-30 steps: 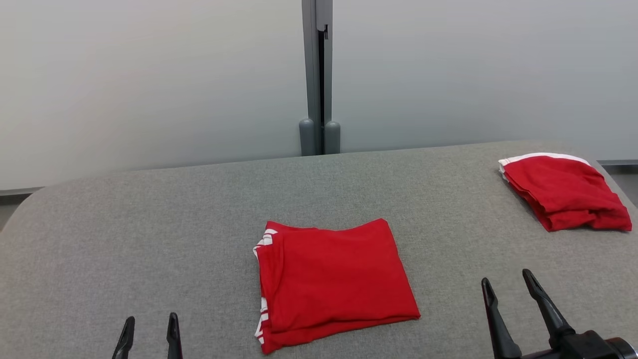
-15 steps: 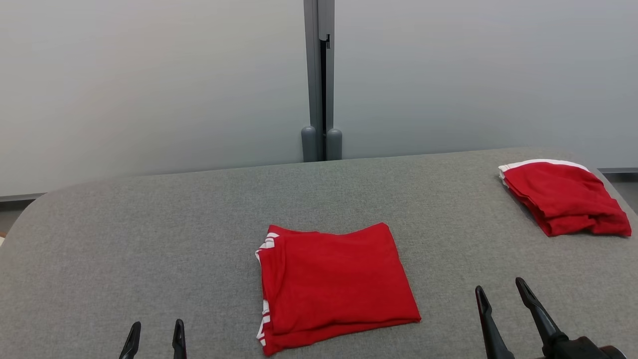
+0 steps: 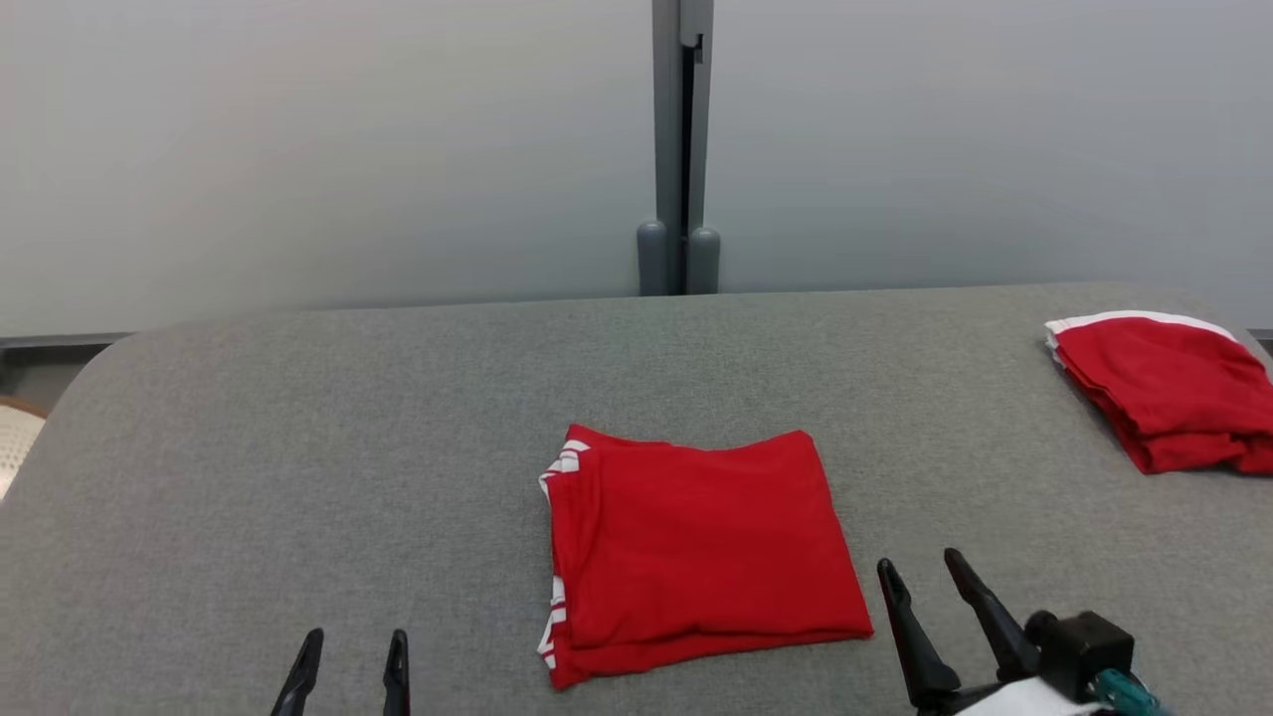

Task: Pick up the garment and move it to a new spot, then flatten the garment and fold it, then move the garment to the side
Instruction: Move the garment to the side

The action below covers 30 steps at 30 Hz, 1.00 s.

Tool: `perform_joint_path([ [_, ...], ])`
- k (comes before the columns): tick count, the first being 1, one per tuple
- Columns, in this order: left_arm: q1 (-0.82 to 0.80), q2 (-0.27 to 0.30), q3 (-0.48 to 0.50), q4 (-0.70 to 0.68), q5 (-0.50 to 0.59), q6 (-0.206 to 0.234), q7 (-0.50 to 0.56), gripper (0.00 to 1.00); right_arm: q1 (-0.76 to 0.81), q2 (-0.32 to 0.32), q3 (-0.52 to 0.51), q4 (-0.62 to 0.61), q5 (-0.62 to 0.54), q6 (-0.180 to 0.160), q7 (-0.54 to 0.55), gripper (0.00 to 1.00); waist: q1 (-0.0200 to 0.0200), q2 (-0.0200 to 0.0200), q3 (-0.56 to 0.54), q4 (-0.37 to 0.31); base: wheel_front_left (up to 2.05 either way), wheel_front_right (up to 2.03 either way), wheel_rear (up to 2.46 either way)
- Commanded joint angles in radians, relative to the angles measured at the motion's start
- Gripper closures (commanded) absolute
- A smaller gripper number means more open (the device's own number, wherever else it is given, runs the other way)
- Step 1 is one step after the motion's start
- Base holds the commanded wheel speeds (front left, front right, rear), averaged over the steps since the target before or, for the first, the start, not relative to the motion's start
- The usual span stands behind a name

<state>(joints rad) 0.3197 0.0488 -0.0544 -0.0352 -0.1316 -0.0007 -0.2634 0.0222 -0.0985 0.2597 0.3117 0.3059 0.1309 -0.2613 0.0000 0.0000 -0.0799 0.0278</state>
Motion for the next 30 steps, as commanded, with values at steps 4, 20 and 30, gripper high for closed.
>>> perform_joint_path([
  [4,-0.031,0.003,-0.023,0.009,0.016,-0.022,-0.001,0.0,-0.184,-0.108,0.151,0.182,0.217,0.0,0.049,0.0,0.0,0.0,0.039,0.059,0.0,0.0,0.0],
  [20,-0.104,0.003,-0.066,0.019,-0.065,-0.058,-0.001,0.0,-0.397,-0.308,0.359,0.304,0.721,0.0,0.29,0.0,0.0,0.0,0.174,0.152,0.0,0.0,0.0],
  [30,-0.154,0.003,-0.071,0.019,-0.042,-0.07,-0.001,0.0,-0.463,-0.302,0.476,0.349,0.792,0.0,0.279,1.0,0.0,0.0,0.228,0.154,0.0,0.0,0.0],
])
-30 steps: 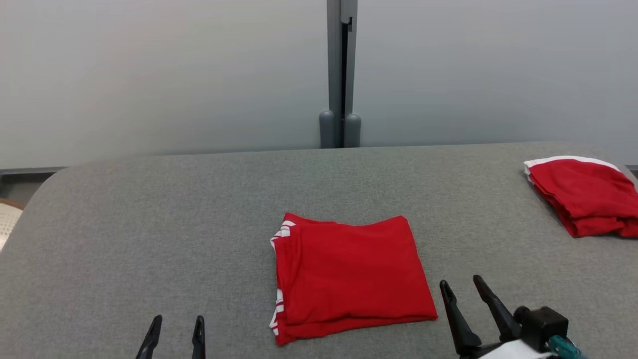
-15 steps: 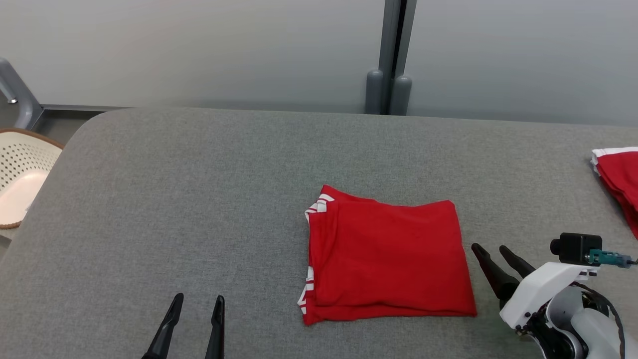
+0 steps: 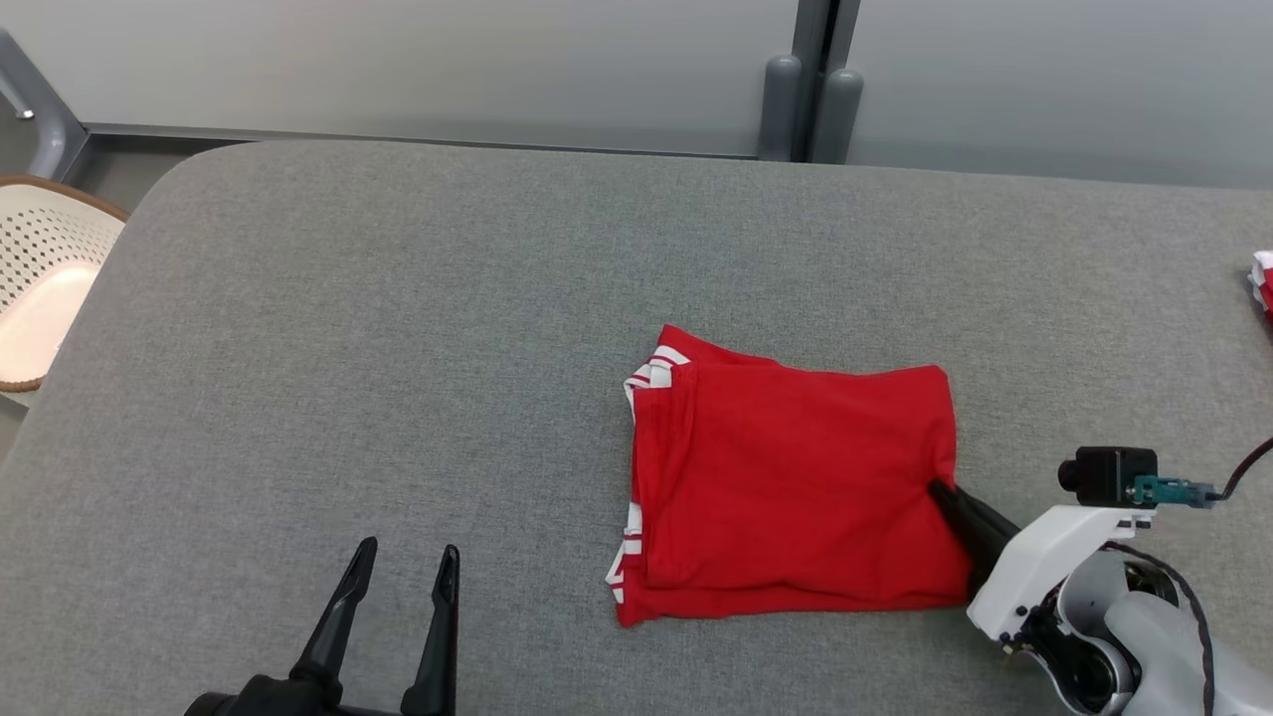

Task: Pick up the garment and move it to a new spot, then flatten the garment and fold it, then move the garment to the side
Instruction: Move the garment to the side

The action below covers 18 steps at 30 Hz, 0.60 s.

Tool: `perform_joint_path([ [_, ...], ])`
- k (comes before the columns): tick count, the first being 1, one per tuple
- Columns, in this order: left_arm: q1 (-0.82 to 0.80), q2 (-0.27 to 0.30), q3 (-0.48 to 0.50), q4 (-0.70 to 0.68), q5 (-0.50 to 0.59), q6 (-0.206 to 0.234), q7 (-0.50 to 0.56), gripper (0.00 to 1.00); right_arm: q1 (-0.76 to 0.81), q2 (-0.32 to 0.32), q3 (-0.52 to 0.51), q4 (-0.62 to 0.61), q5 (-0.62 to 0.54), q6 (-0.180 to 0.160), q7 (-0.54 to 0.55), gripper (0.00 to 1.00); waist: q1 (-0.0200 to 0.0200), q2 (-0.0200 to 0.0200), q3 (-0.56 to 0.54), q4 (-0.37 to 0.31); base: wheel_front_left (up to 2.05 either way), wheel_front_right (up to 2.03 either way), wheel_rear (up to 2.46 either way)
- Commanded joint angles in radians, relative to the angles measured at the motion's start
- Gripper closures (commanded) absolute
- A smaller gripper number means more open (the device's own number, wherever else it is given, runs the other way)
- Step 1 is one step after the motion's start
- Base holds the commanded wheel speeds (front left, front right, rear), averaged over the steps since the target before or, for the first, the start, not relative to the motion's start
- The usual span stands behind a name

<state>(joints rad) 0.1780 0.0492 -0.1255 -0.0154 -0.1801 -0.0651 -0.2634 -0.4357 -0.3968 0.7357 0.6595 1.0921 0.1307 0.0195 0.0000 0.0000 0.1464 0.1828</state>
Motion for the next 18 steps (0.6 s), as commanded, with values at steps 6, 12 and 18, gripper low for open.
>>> perform_joint_path([
  [6,-0.032,0.003,0.004,-0.011,0.015,-0.003,-0.001,0.0,-0.101,-0.078,0.029,-0.006,-0.009,-0.001,-0.088,1.0,0.0,0.0,0.028,-0.033,0.0,0.0,0.0],
  [12,-0.073,0.003,-0.002,-0.029,0.023,-0.007,-0.001,0.0,-0.247,-0.197,0.031,0.015,-0.057,0.0,-0.132,1.0,0.0,0.0,0.098,-0.09,0.0,0.0,0.0],
  [18,-0.118,0.003,0.001,-0.049,0.029,-0.012,0.0,0.0,-0.37,-0.328,0.008,0.032,-0.107,0.0,-0.147,1.0,0.0,0.0,0.168,-0.143,0.0,0.0,0.0],
])
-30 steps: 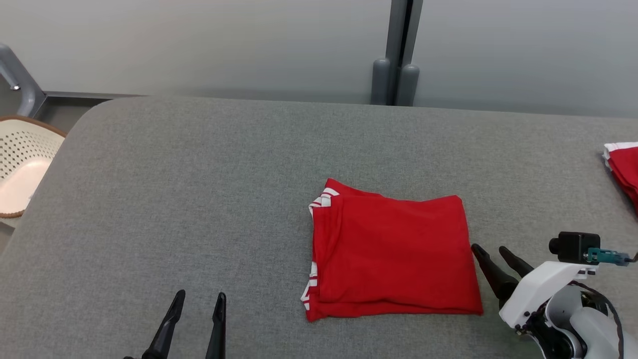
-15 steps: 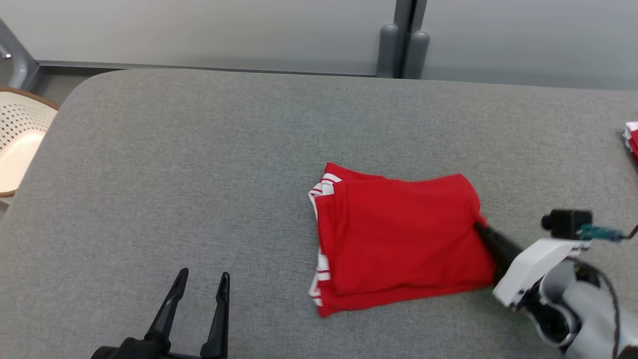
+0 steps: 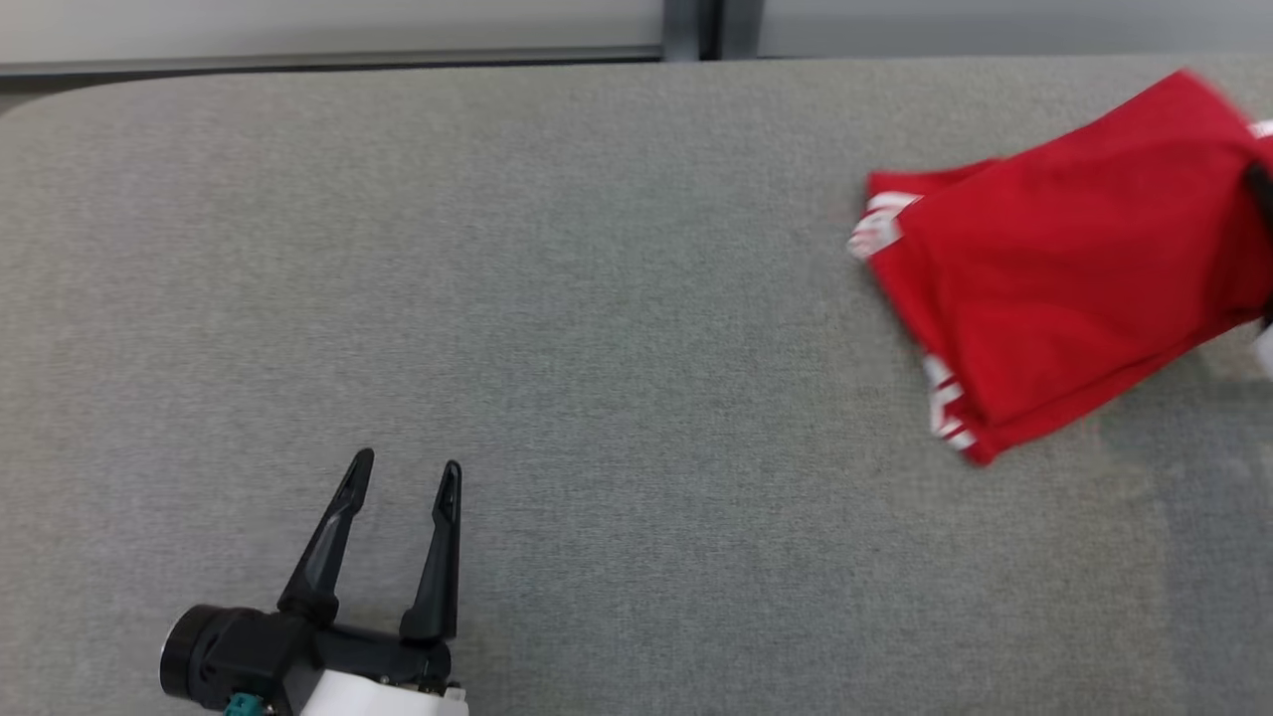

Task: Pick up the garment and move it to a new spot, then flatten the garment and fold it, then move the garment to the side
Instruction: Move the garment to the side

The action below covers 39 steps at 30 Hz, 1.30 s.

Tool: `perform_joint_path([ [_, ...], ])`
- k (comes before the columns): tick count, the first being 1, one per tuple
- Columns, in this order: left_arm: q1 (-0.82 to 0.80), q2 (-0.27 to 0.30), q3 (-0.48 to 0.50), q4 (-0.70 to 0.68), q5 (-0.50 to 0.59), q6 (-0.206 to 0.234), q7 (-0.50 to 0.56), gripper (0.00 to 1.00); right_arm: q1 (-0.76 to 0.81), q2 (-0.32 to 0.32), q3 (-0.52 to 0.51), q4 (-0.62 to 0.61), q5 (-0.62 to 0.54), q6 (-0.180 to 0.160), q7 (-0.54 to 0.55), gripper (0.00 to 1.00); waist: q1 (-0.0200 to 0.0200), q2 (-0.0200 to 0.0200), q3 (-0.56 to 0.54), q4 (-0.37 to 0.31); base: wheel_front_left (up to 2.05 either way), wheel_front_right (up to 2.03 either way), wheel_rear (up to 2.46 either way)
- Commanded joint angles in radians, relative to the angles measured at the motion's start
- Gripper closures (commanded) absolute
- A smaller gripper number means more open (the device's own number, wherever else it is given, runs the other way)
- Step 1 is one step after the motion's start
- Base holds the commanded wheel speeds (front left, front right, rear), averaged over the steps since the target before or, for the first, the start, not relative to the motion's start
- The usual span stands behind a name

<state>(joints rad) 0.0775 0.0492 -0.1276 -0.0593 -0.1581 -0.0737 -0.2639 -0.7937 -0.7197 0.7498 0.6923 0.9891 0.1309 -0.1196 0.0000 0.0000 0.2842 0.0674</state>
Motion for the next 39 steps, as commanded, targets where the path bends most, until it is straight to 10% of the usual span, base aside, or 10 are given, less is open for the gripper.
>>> perform_joint_path([
  [1,-0.024,0.003,0.004,-0.006,0.009,-0.006,0.0,0.0,-0.027,-0.026,-0.012,0.002,-0.013,-0.001,-0.008,1.0,0.0,0.0,0.041,-0.036,0.0,0.0,0.0],
  [15,-0.123,0.003,0.022,-0.024,0.047,-0.038,0.0,0.0,-0.143,-0.252,-0.146,0.015,-0.094,-0.001,0.025,1.0,0.0,0.0,0.189,-0.083,0.0,0.0,0.0],
  [16,-0.133,0.003,0.019,-0.027,0.05,-0.039,0.0,0.0,-0.152,-0.258,-0.161,0.029,-0.103,-0.001,0.024,0.91,0.0,0.0,0.196,-0.084,0.0,0.0,0.0],
  [18,-0.148,0.003,0.012,-0.035,0.052,-0.041,0.0,0.0,-0.168,-0.253,-0.19,0.056,-0.13,-0.001,0.013,0.0,0.0,0.0,0.205,-0.084,0.0,0.0,0.0],
  [19,-0.155,0.003,0.007,-0.039,0.053,-0.043,0.0,0.0,-0.174,-0.247,-0.203,0.072,-0.15,-0.001,0.006,0.0,0.0,0.0,0.207,-0.083,0.0,0.0,0.0],
  [39,-0.036,0.002,0.008,0.046,-0.089,0.081,0.0,0.0,0.275,0.283,-0.305,-0.018,-0.493,-0.001,-0.147,0.0,0.0,0.0,-0.14,-0.041,0.0,0.0,0.0],
])
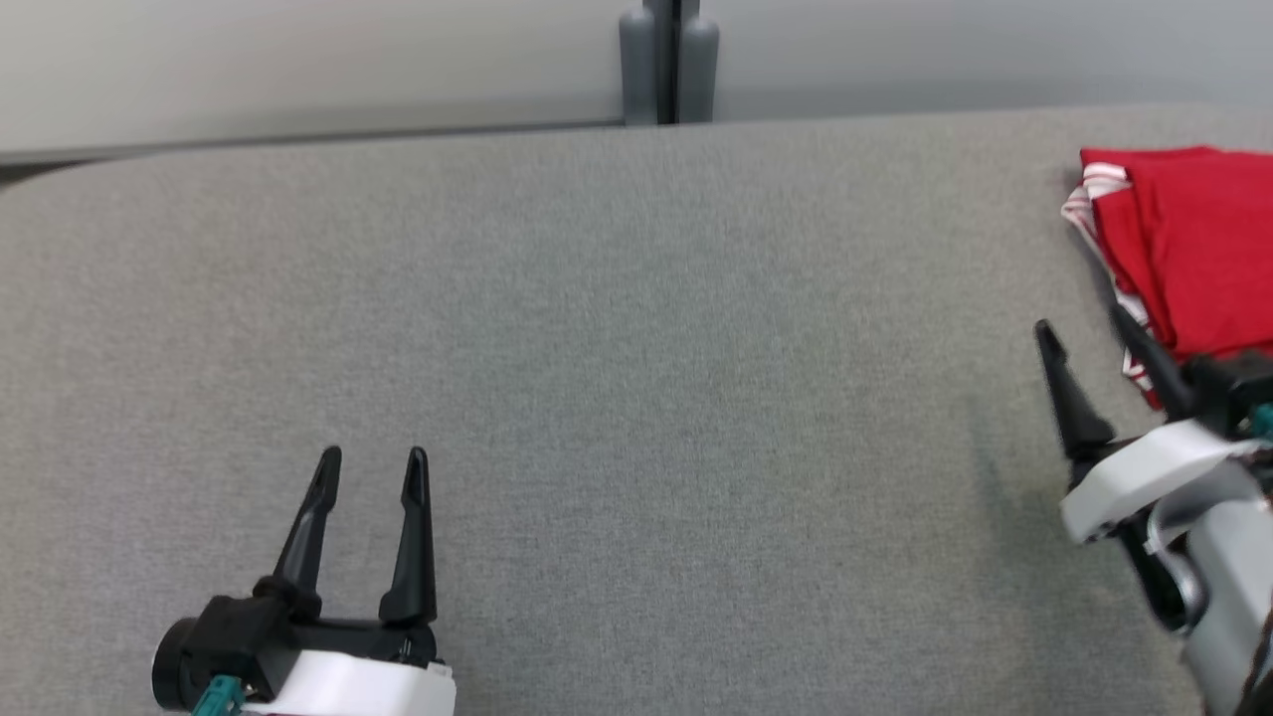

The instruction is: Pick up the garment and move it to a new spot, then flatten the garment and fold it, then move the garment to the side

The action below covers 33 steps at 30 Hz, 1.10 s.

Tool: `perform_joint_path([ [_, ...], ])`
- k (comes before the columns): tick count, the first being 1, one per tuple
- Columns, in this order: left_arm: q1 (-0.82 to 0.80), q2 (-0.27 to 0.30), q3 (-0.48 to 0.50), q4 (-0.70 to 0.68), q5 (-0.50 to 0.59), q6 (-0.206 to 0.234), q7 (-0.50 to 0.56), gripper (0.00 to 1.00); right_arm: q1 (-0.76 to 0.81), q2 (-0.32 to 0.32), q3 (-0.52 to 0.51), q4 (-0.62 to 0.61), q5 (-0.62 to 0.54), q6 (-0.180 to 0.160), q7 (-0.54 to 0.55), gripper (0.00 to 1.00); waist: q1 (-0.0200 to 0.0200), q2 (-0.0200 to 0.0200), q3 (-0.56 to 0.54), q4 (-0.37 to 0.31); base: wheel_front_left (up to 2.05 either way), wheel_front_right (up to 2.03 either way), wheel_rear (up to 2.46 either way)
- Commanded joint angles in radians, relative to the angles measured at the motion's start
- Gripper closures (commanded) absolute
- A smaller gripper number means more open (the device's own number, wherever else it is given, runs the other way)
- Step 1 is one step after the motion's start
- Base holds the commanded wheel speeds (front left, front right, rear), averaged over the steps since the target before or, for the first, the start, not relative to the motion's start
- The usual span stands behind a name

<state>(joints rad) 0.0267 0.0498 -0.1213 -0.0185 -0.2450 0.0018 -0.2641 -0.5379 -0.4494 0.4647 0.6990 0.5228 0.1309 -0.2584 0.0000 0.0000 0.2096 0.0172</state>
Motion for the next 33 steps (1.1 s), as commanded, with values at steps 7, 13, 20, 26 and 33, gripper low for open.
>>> perform_joint_path([
  [7,0.081,0.003,0.009,0.054,-0.013,-0.002,0.0,0.0,0.327,0.242,-0.268,-0.294,-0.295,-0.001,-0.008,0.0,0.0,0.0,-0.199,0.01,0.0,0.0,0.0],
  [13,0.129,0.003,0.027,0.066,0.006,0.003,0.001,0.0,0.523,0.359,-0.401,-0.502,-0.449,-0.001,-0.008,0.0,0.0,0.0,-0.261,0.017,0.0,0.0,0.0],
  [20,0.184,0.003,0.046,0.086,0.026,0.001,0.0,0.0,0.648,0.391,-0.422,-0.561,-0.492,-0.001,-0.008,0.0,0.0,0.0,-0.305,0.018,0.0,0.0,0.0],
  [26,0.205,0.003,0.053,0.092,0.03,-0.009,0.0,0.0,0.674,0.396,-0.423,-0.556,-0.482,-0.001,-0.008,0.0,0.0,0.0,-0.321,0.017,0.0,0.0,0.0],
  [33,0.197,-0.002,0.048,0.105,0.033,-0.015,0.0,1.0,0.668,0.4,-0.414,-0.546,-0.47,0.0,-0.002,1.0,0.0,0.0,-0.326,0.025,0.0,0.0,0.0],
])
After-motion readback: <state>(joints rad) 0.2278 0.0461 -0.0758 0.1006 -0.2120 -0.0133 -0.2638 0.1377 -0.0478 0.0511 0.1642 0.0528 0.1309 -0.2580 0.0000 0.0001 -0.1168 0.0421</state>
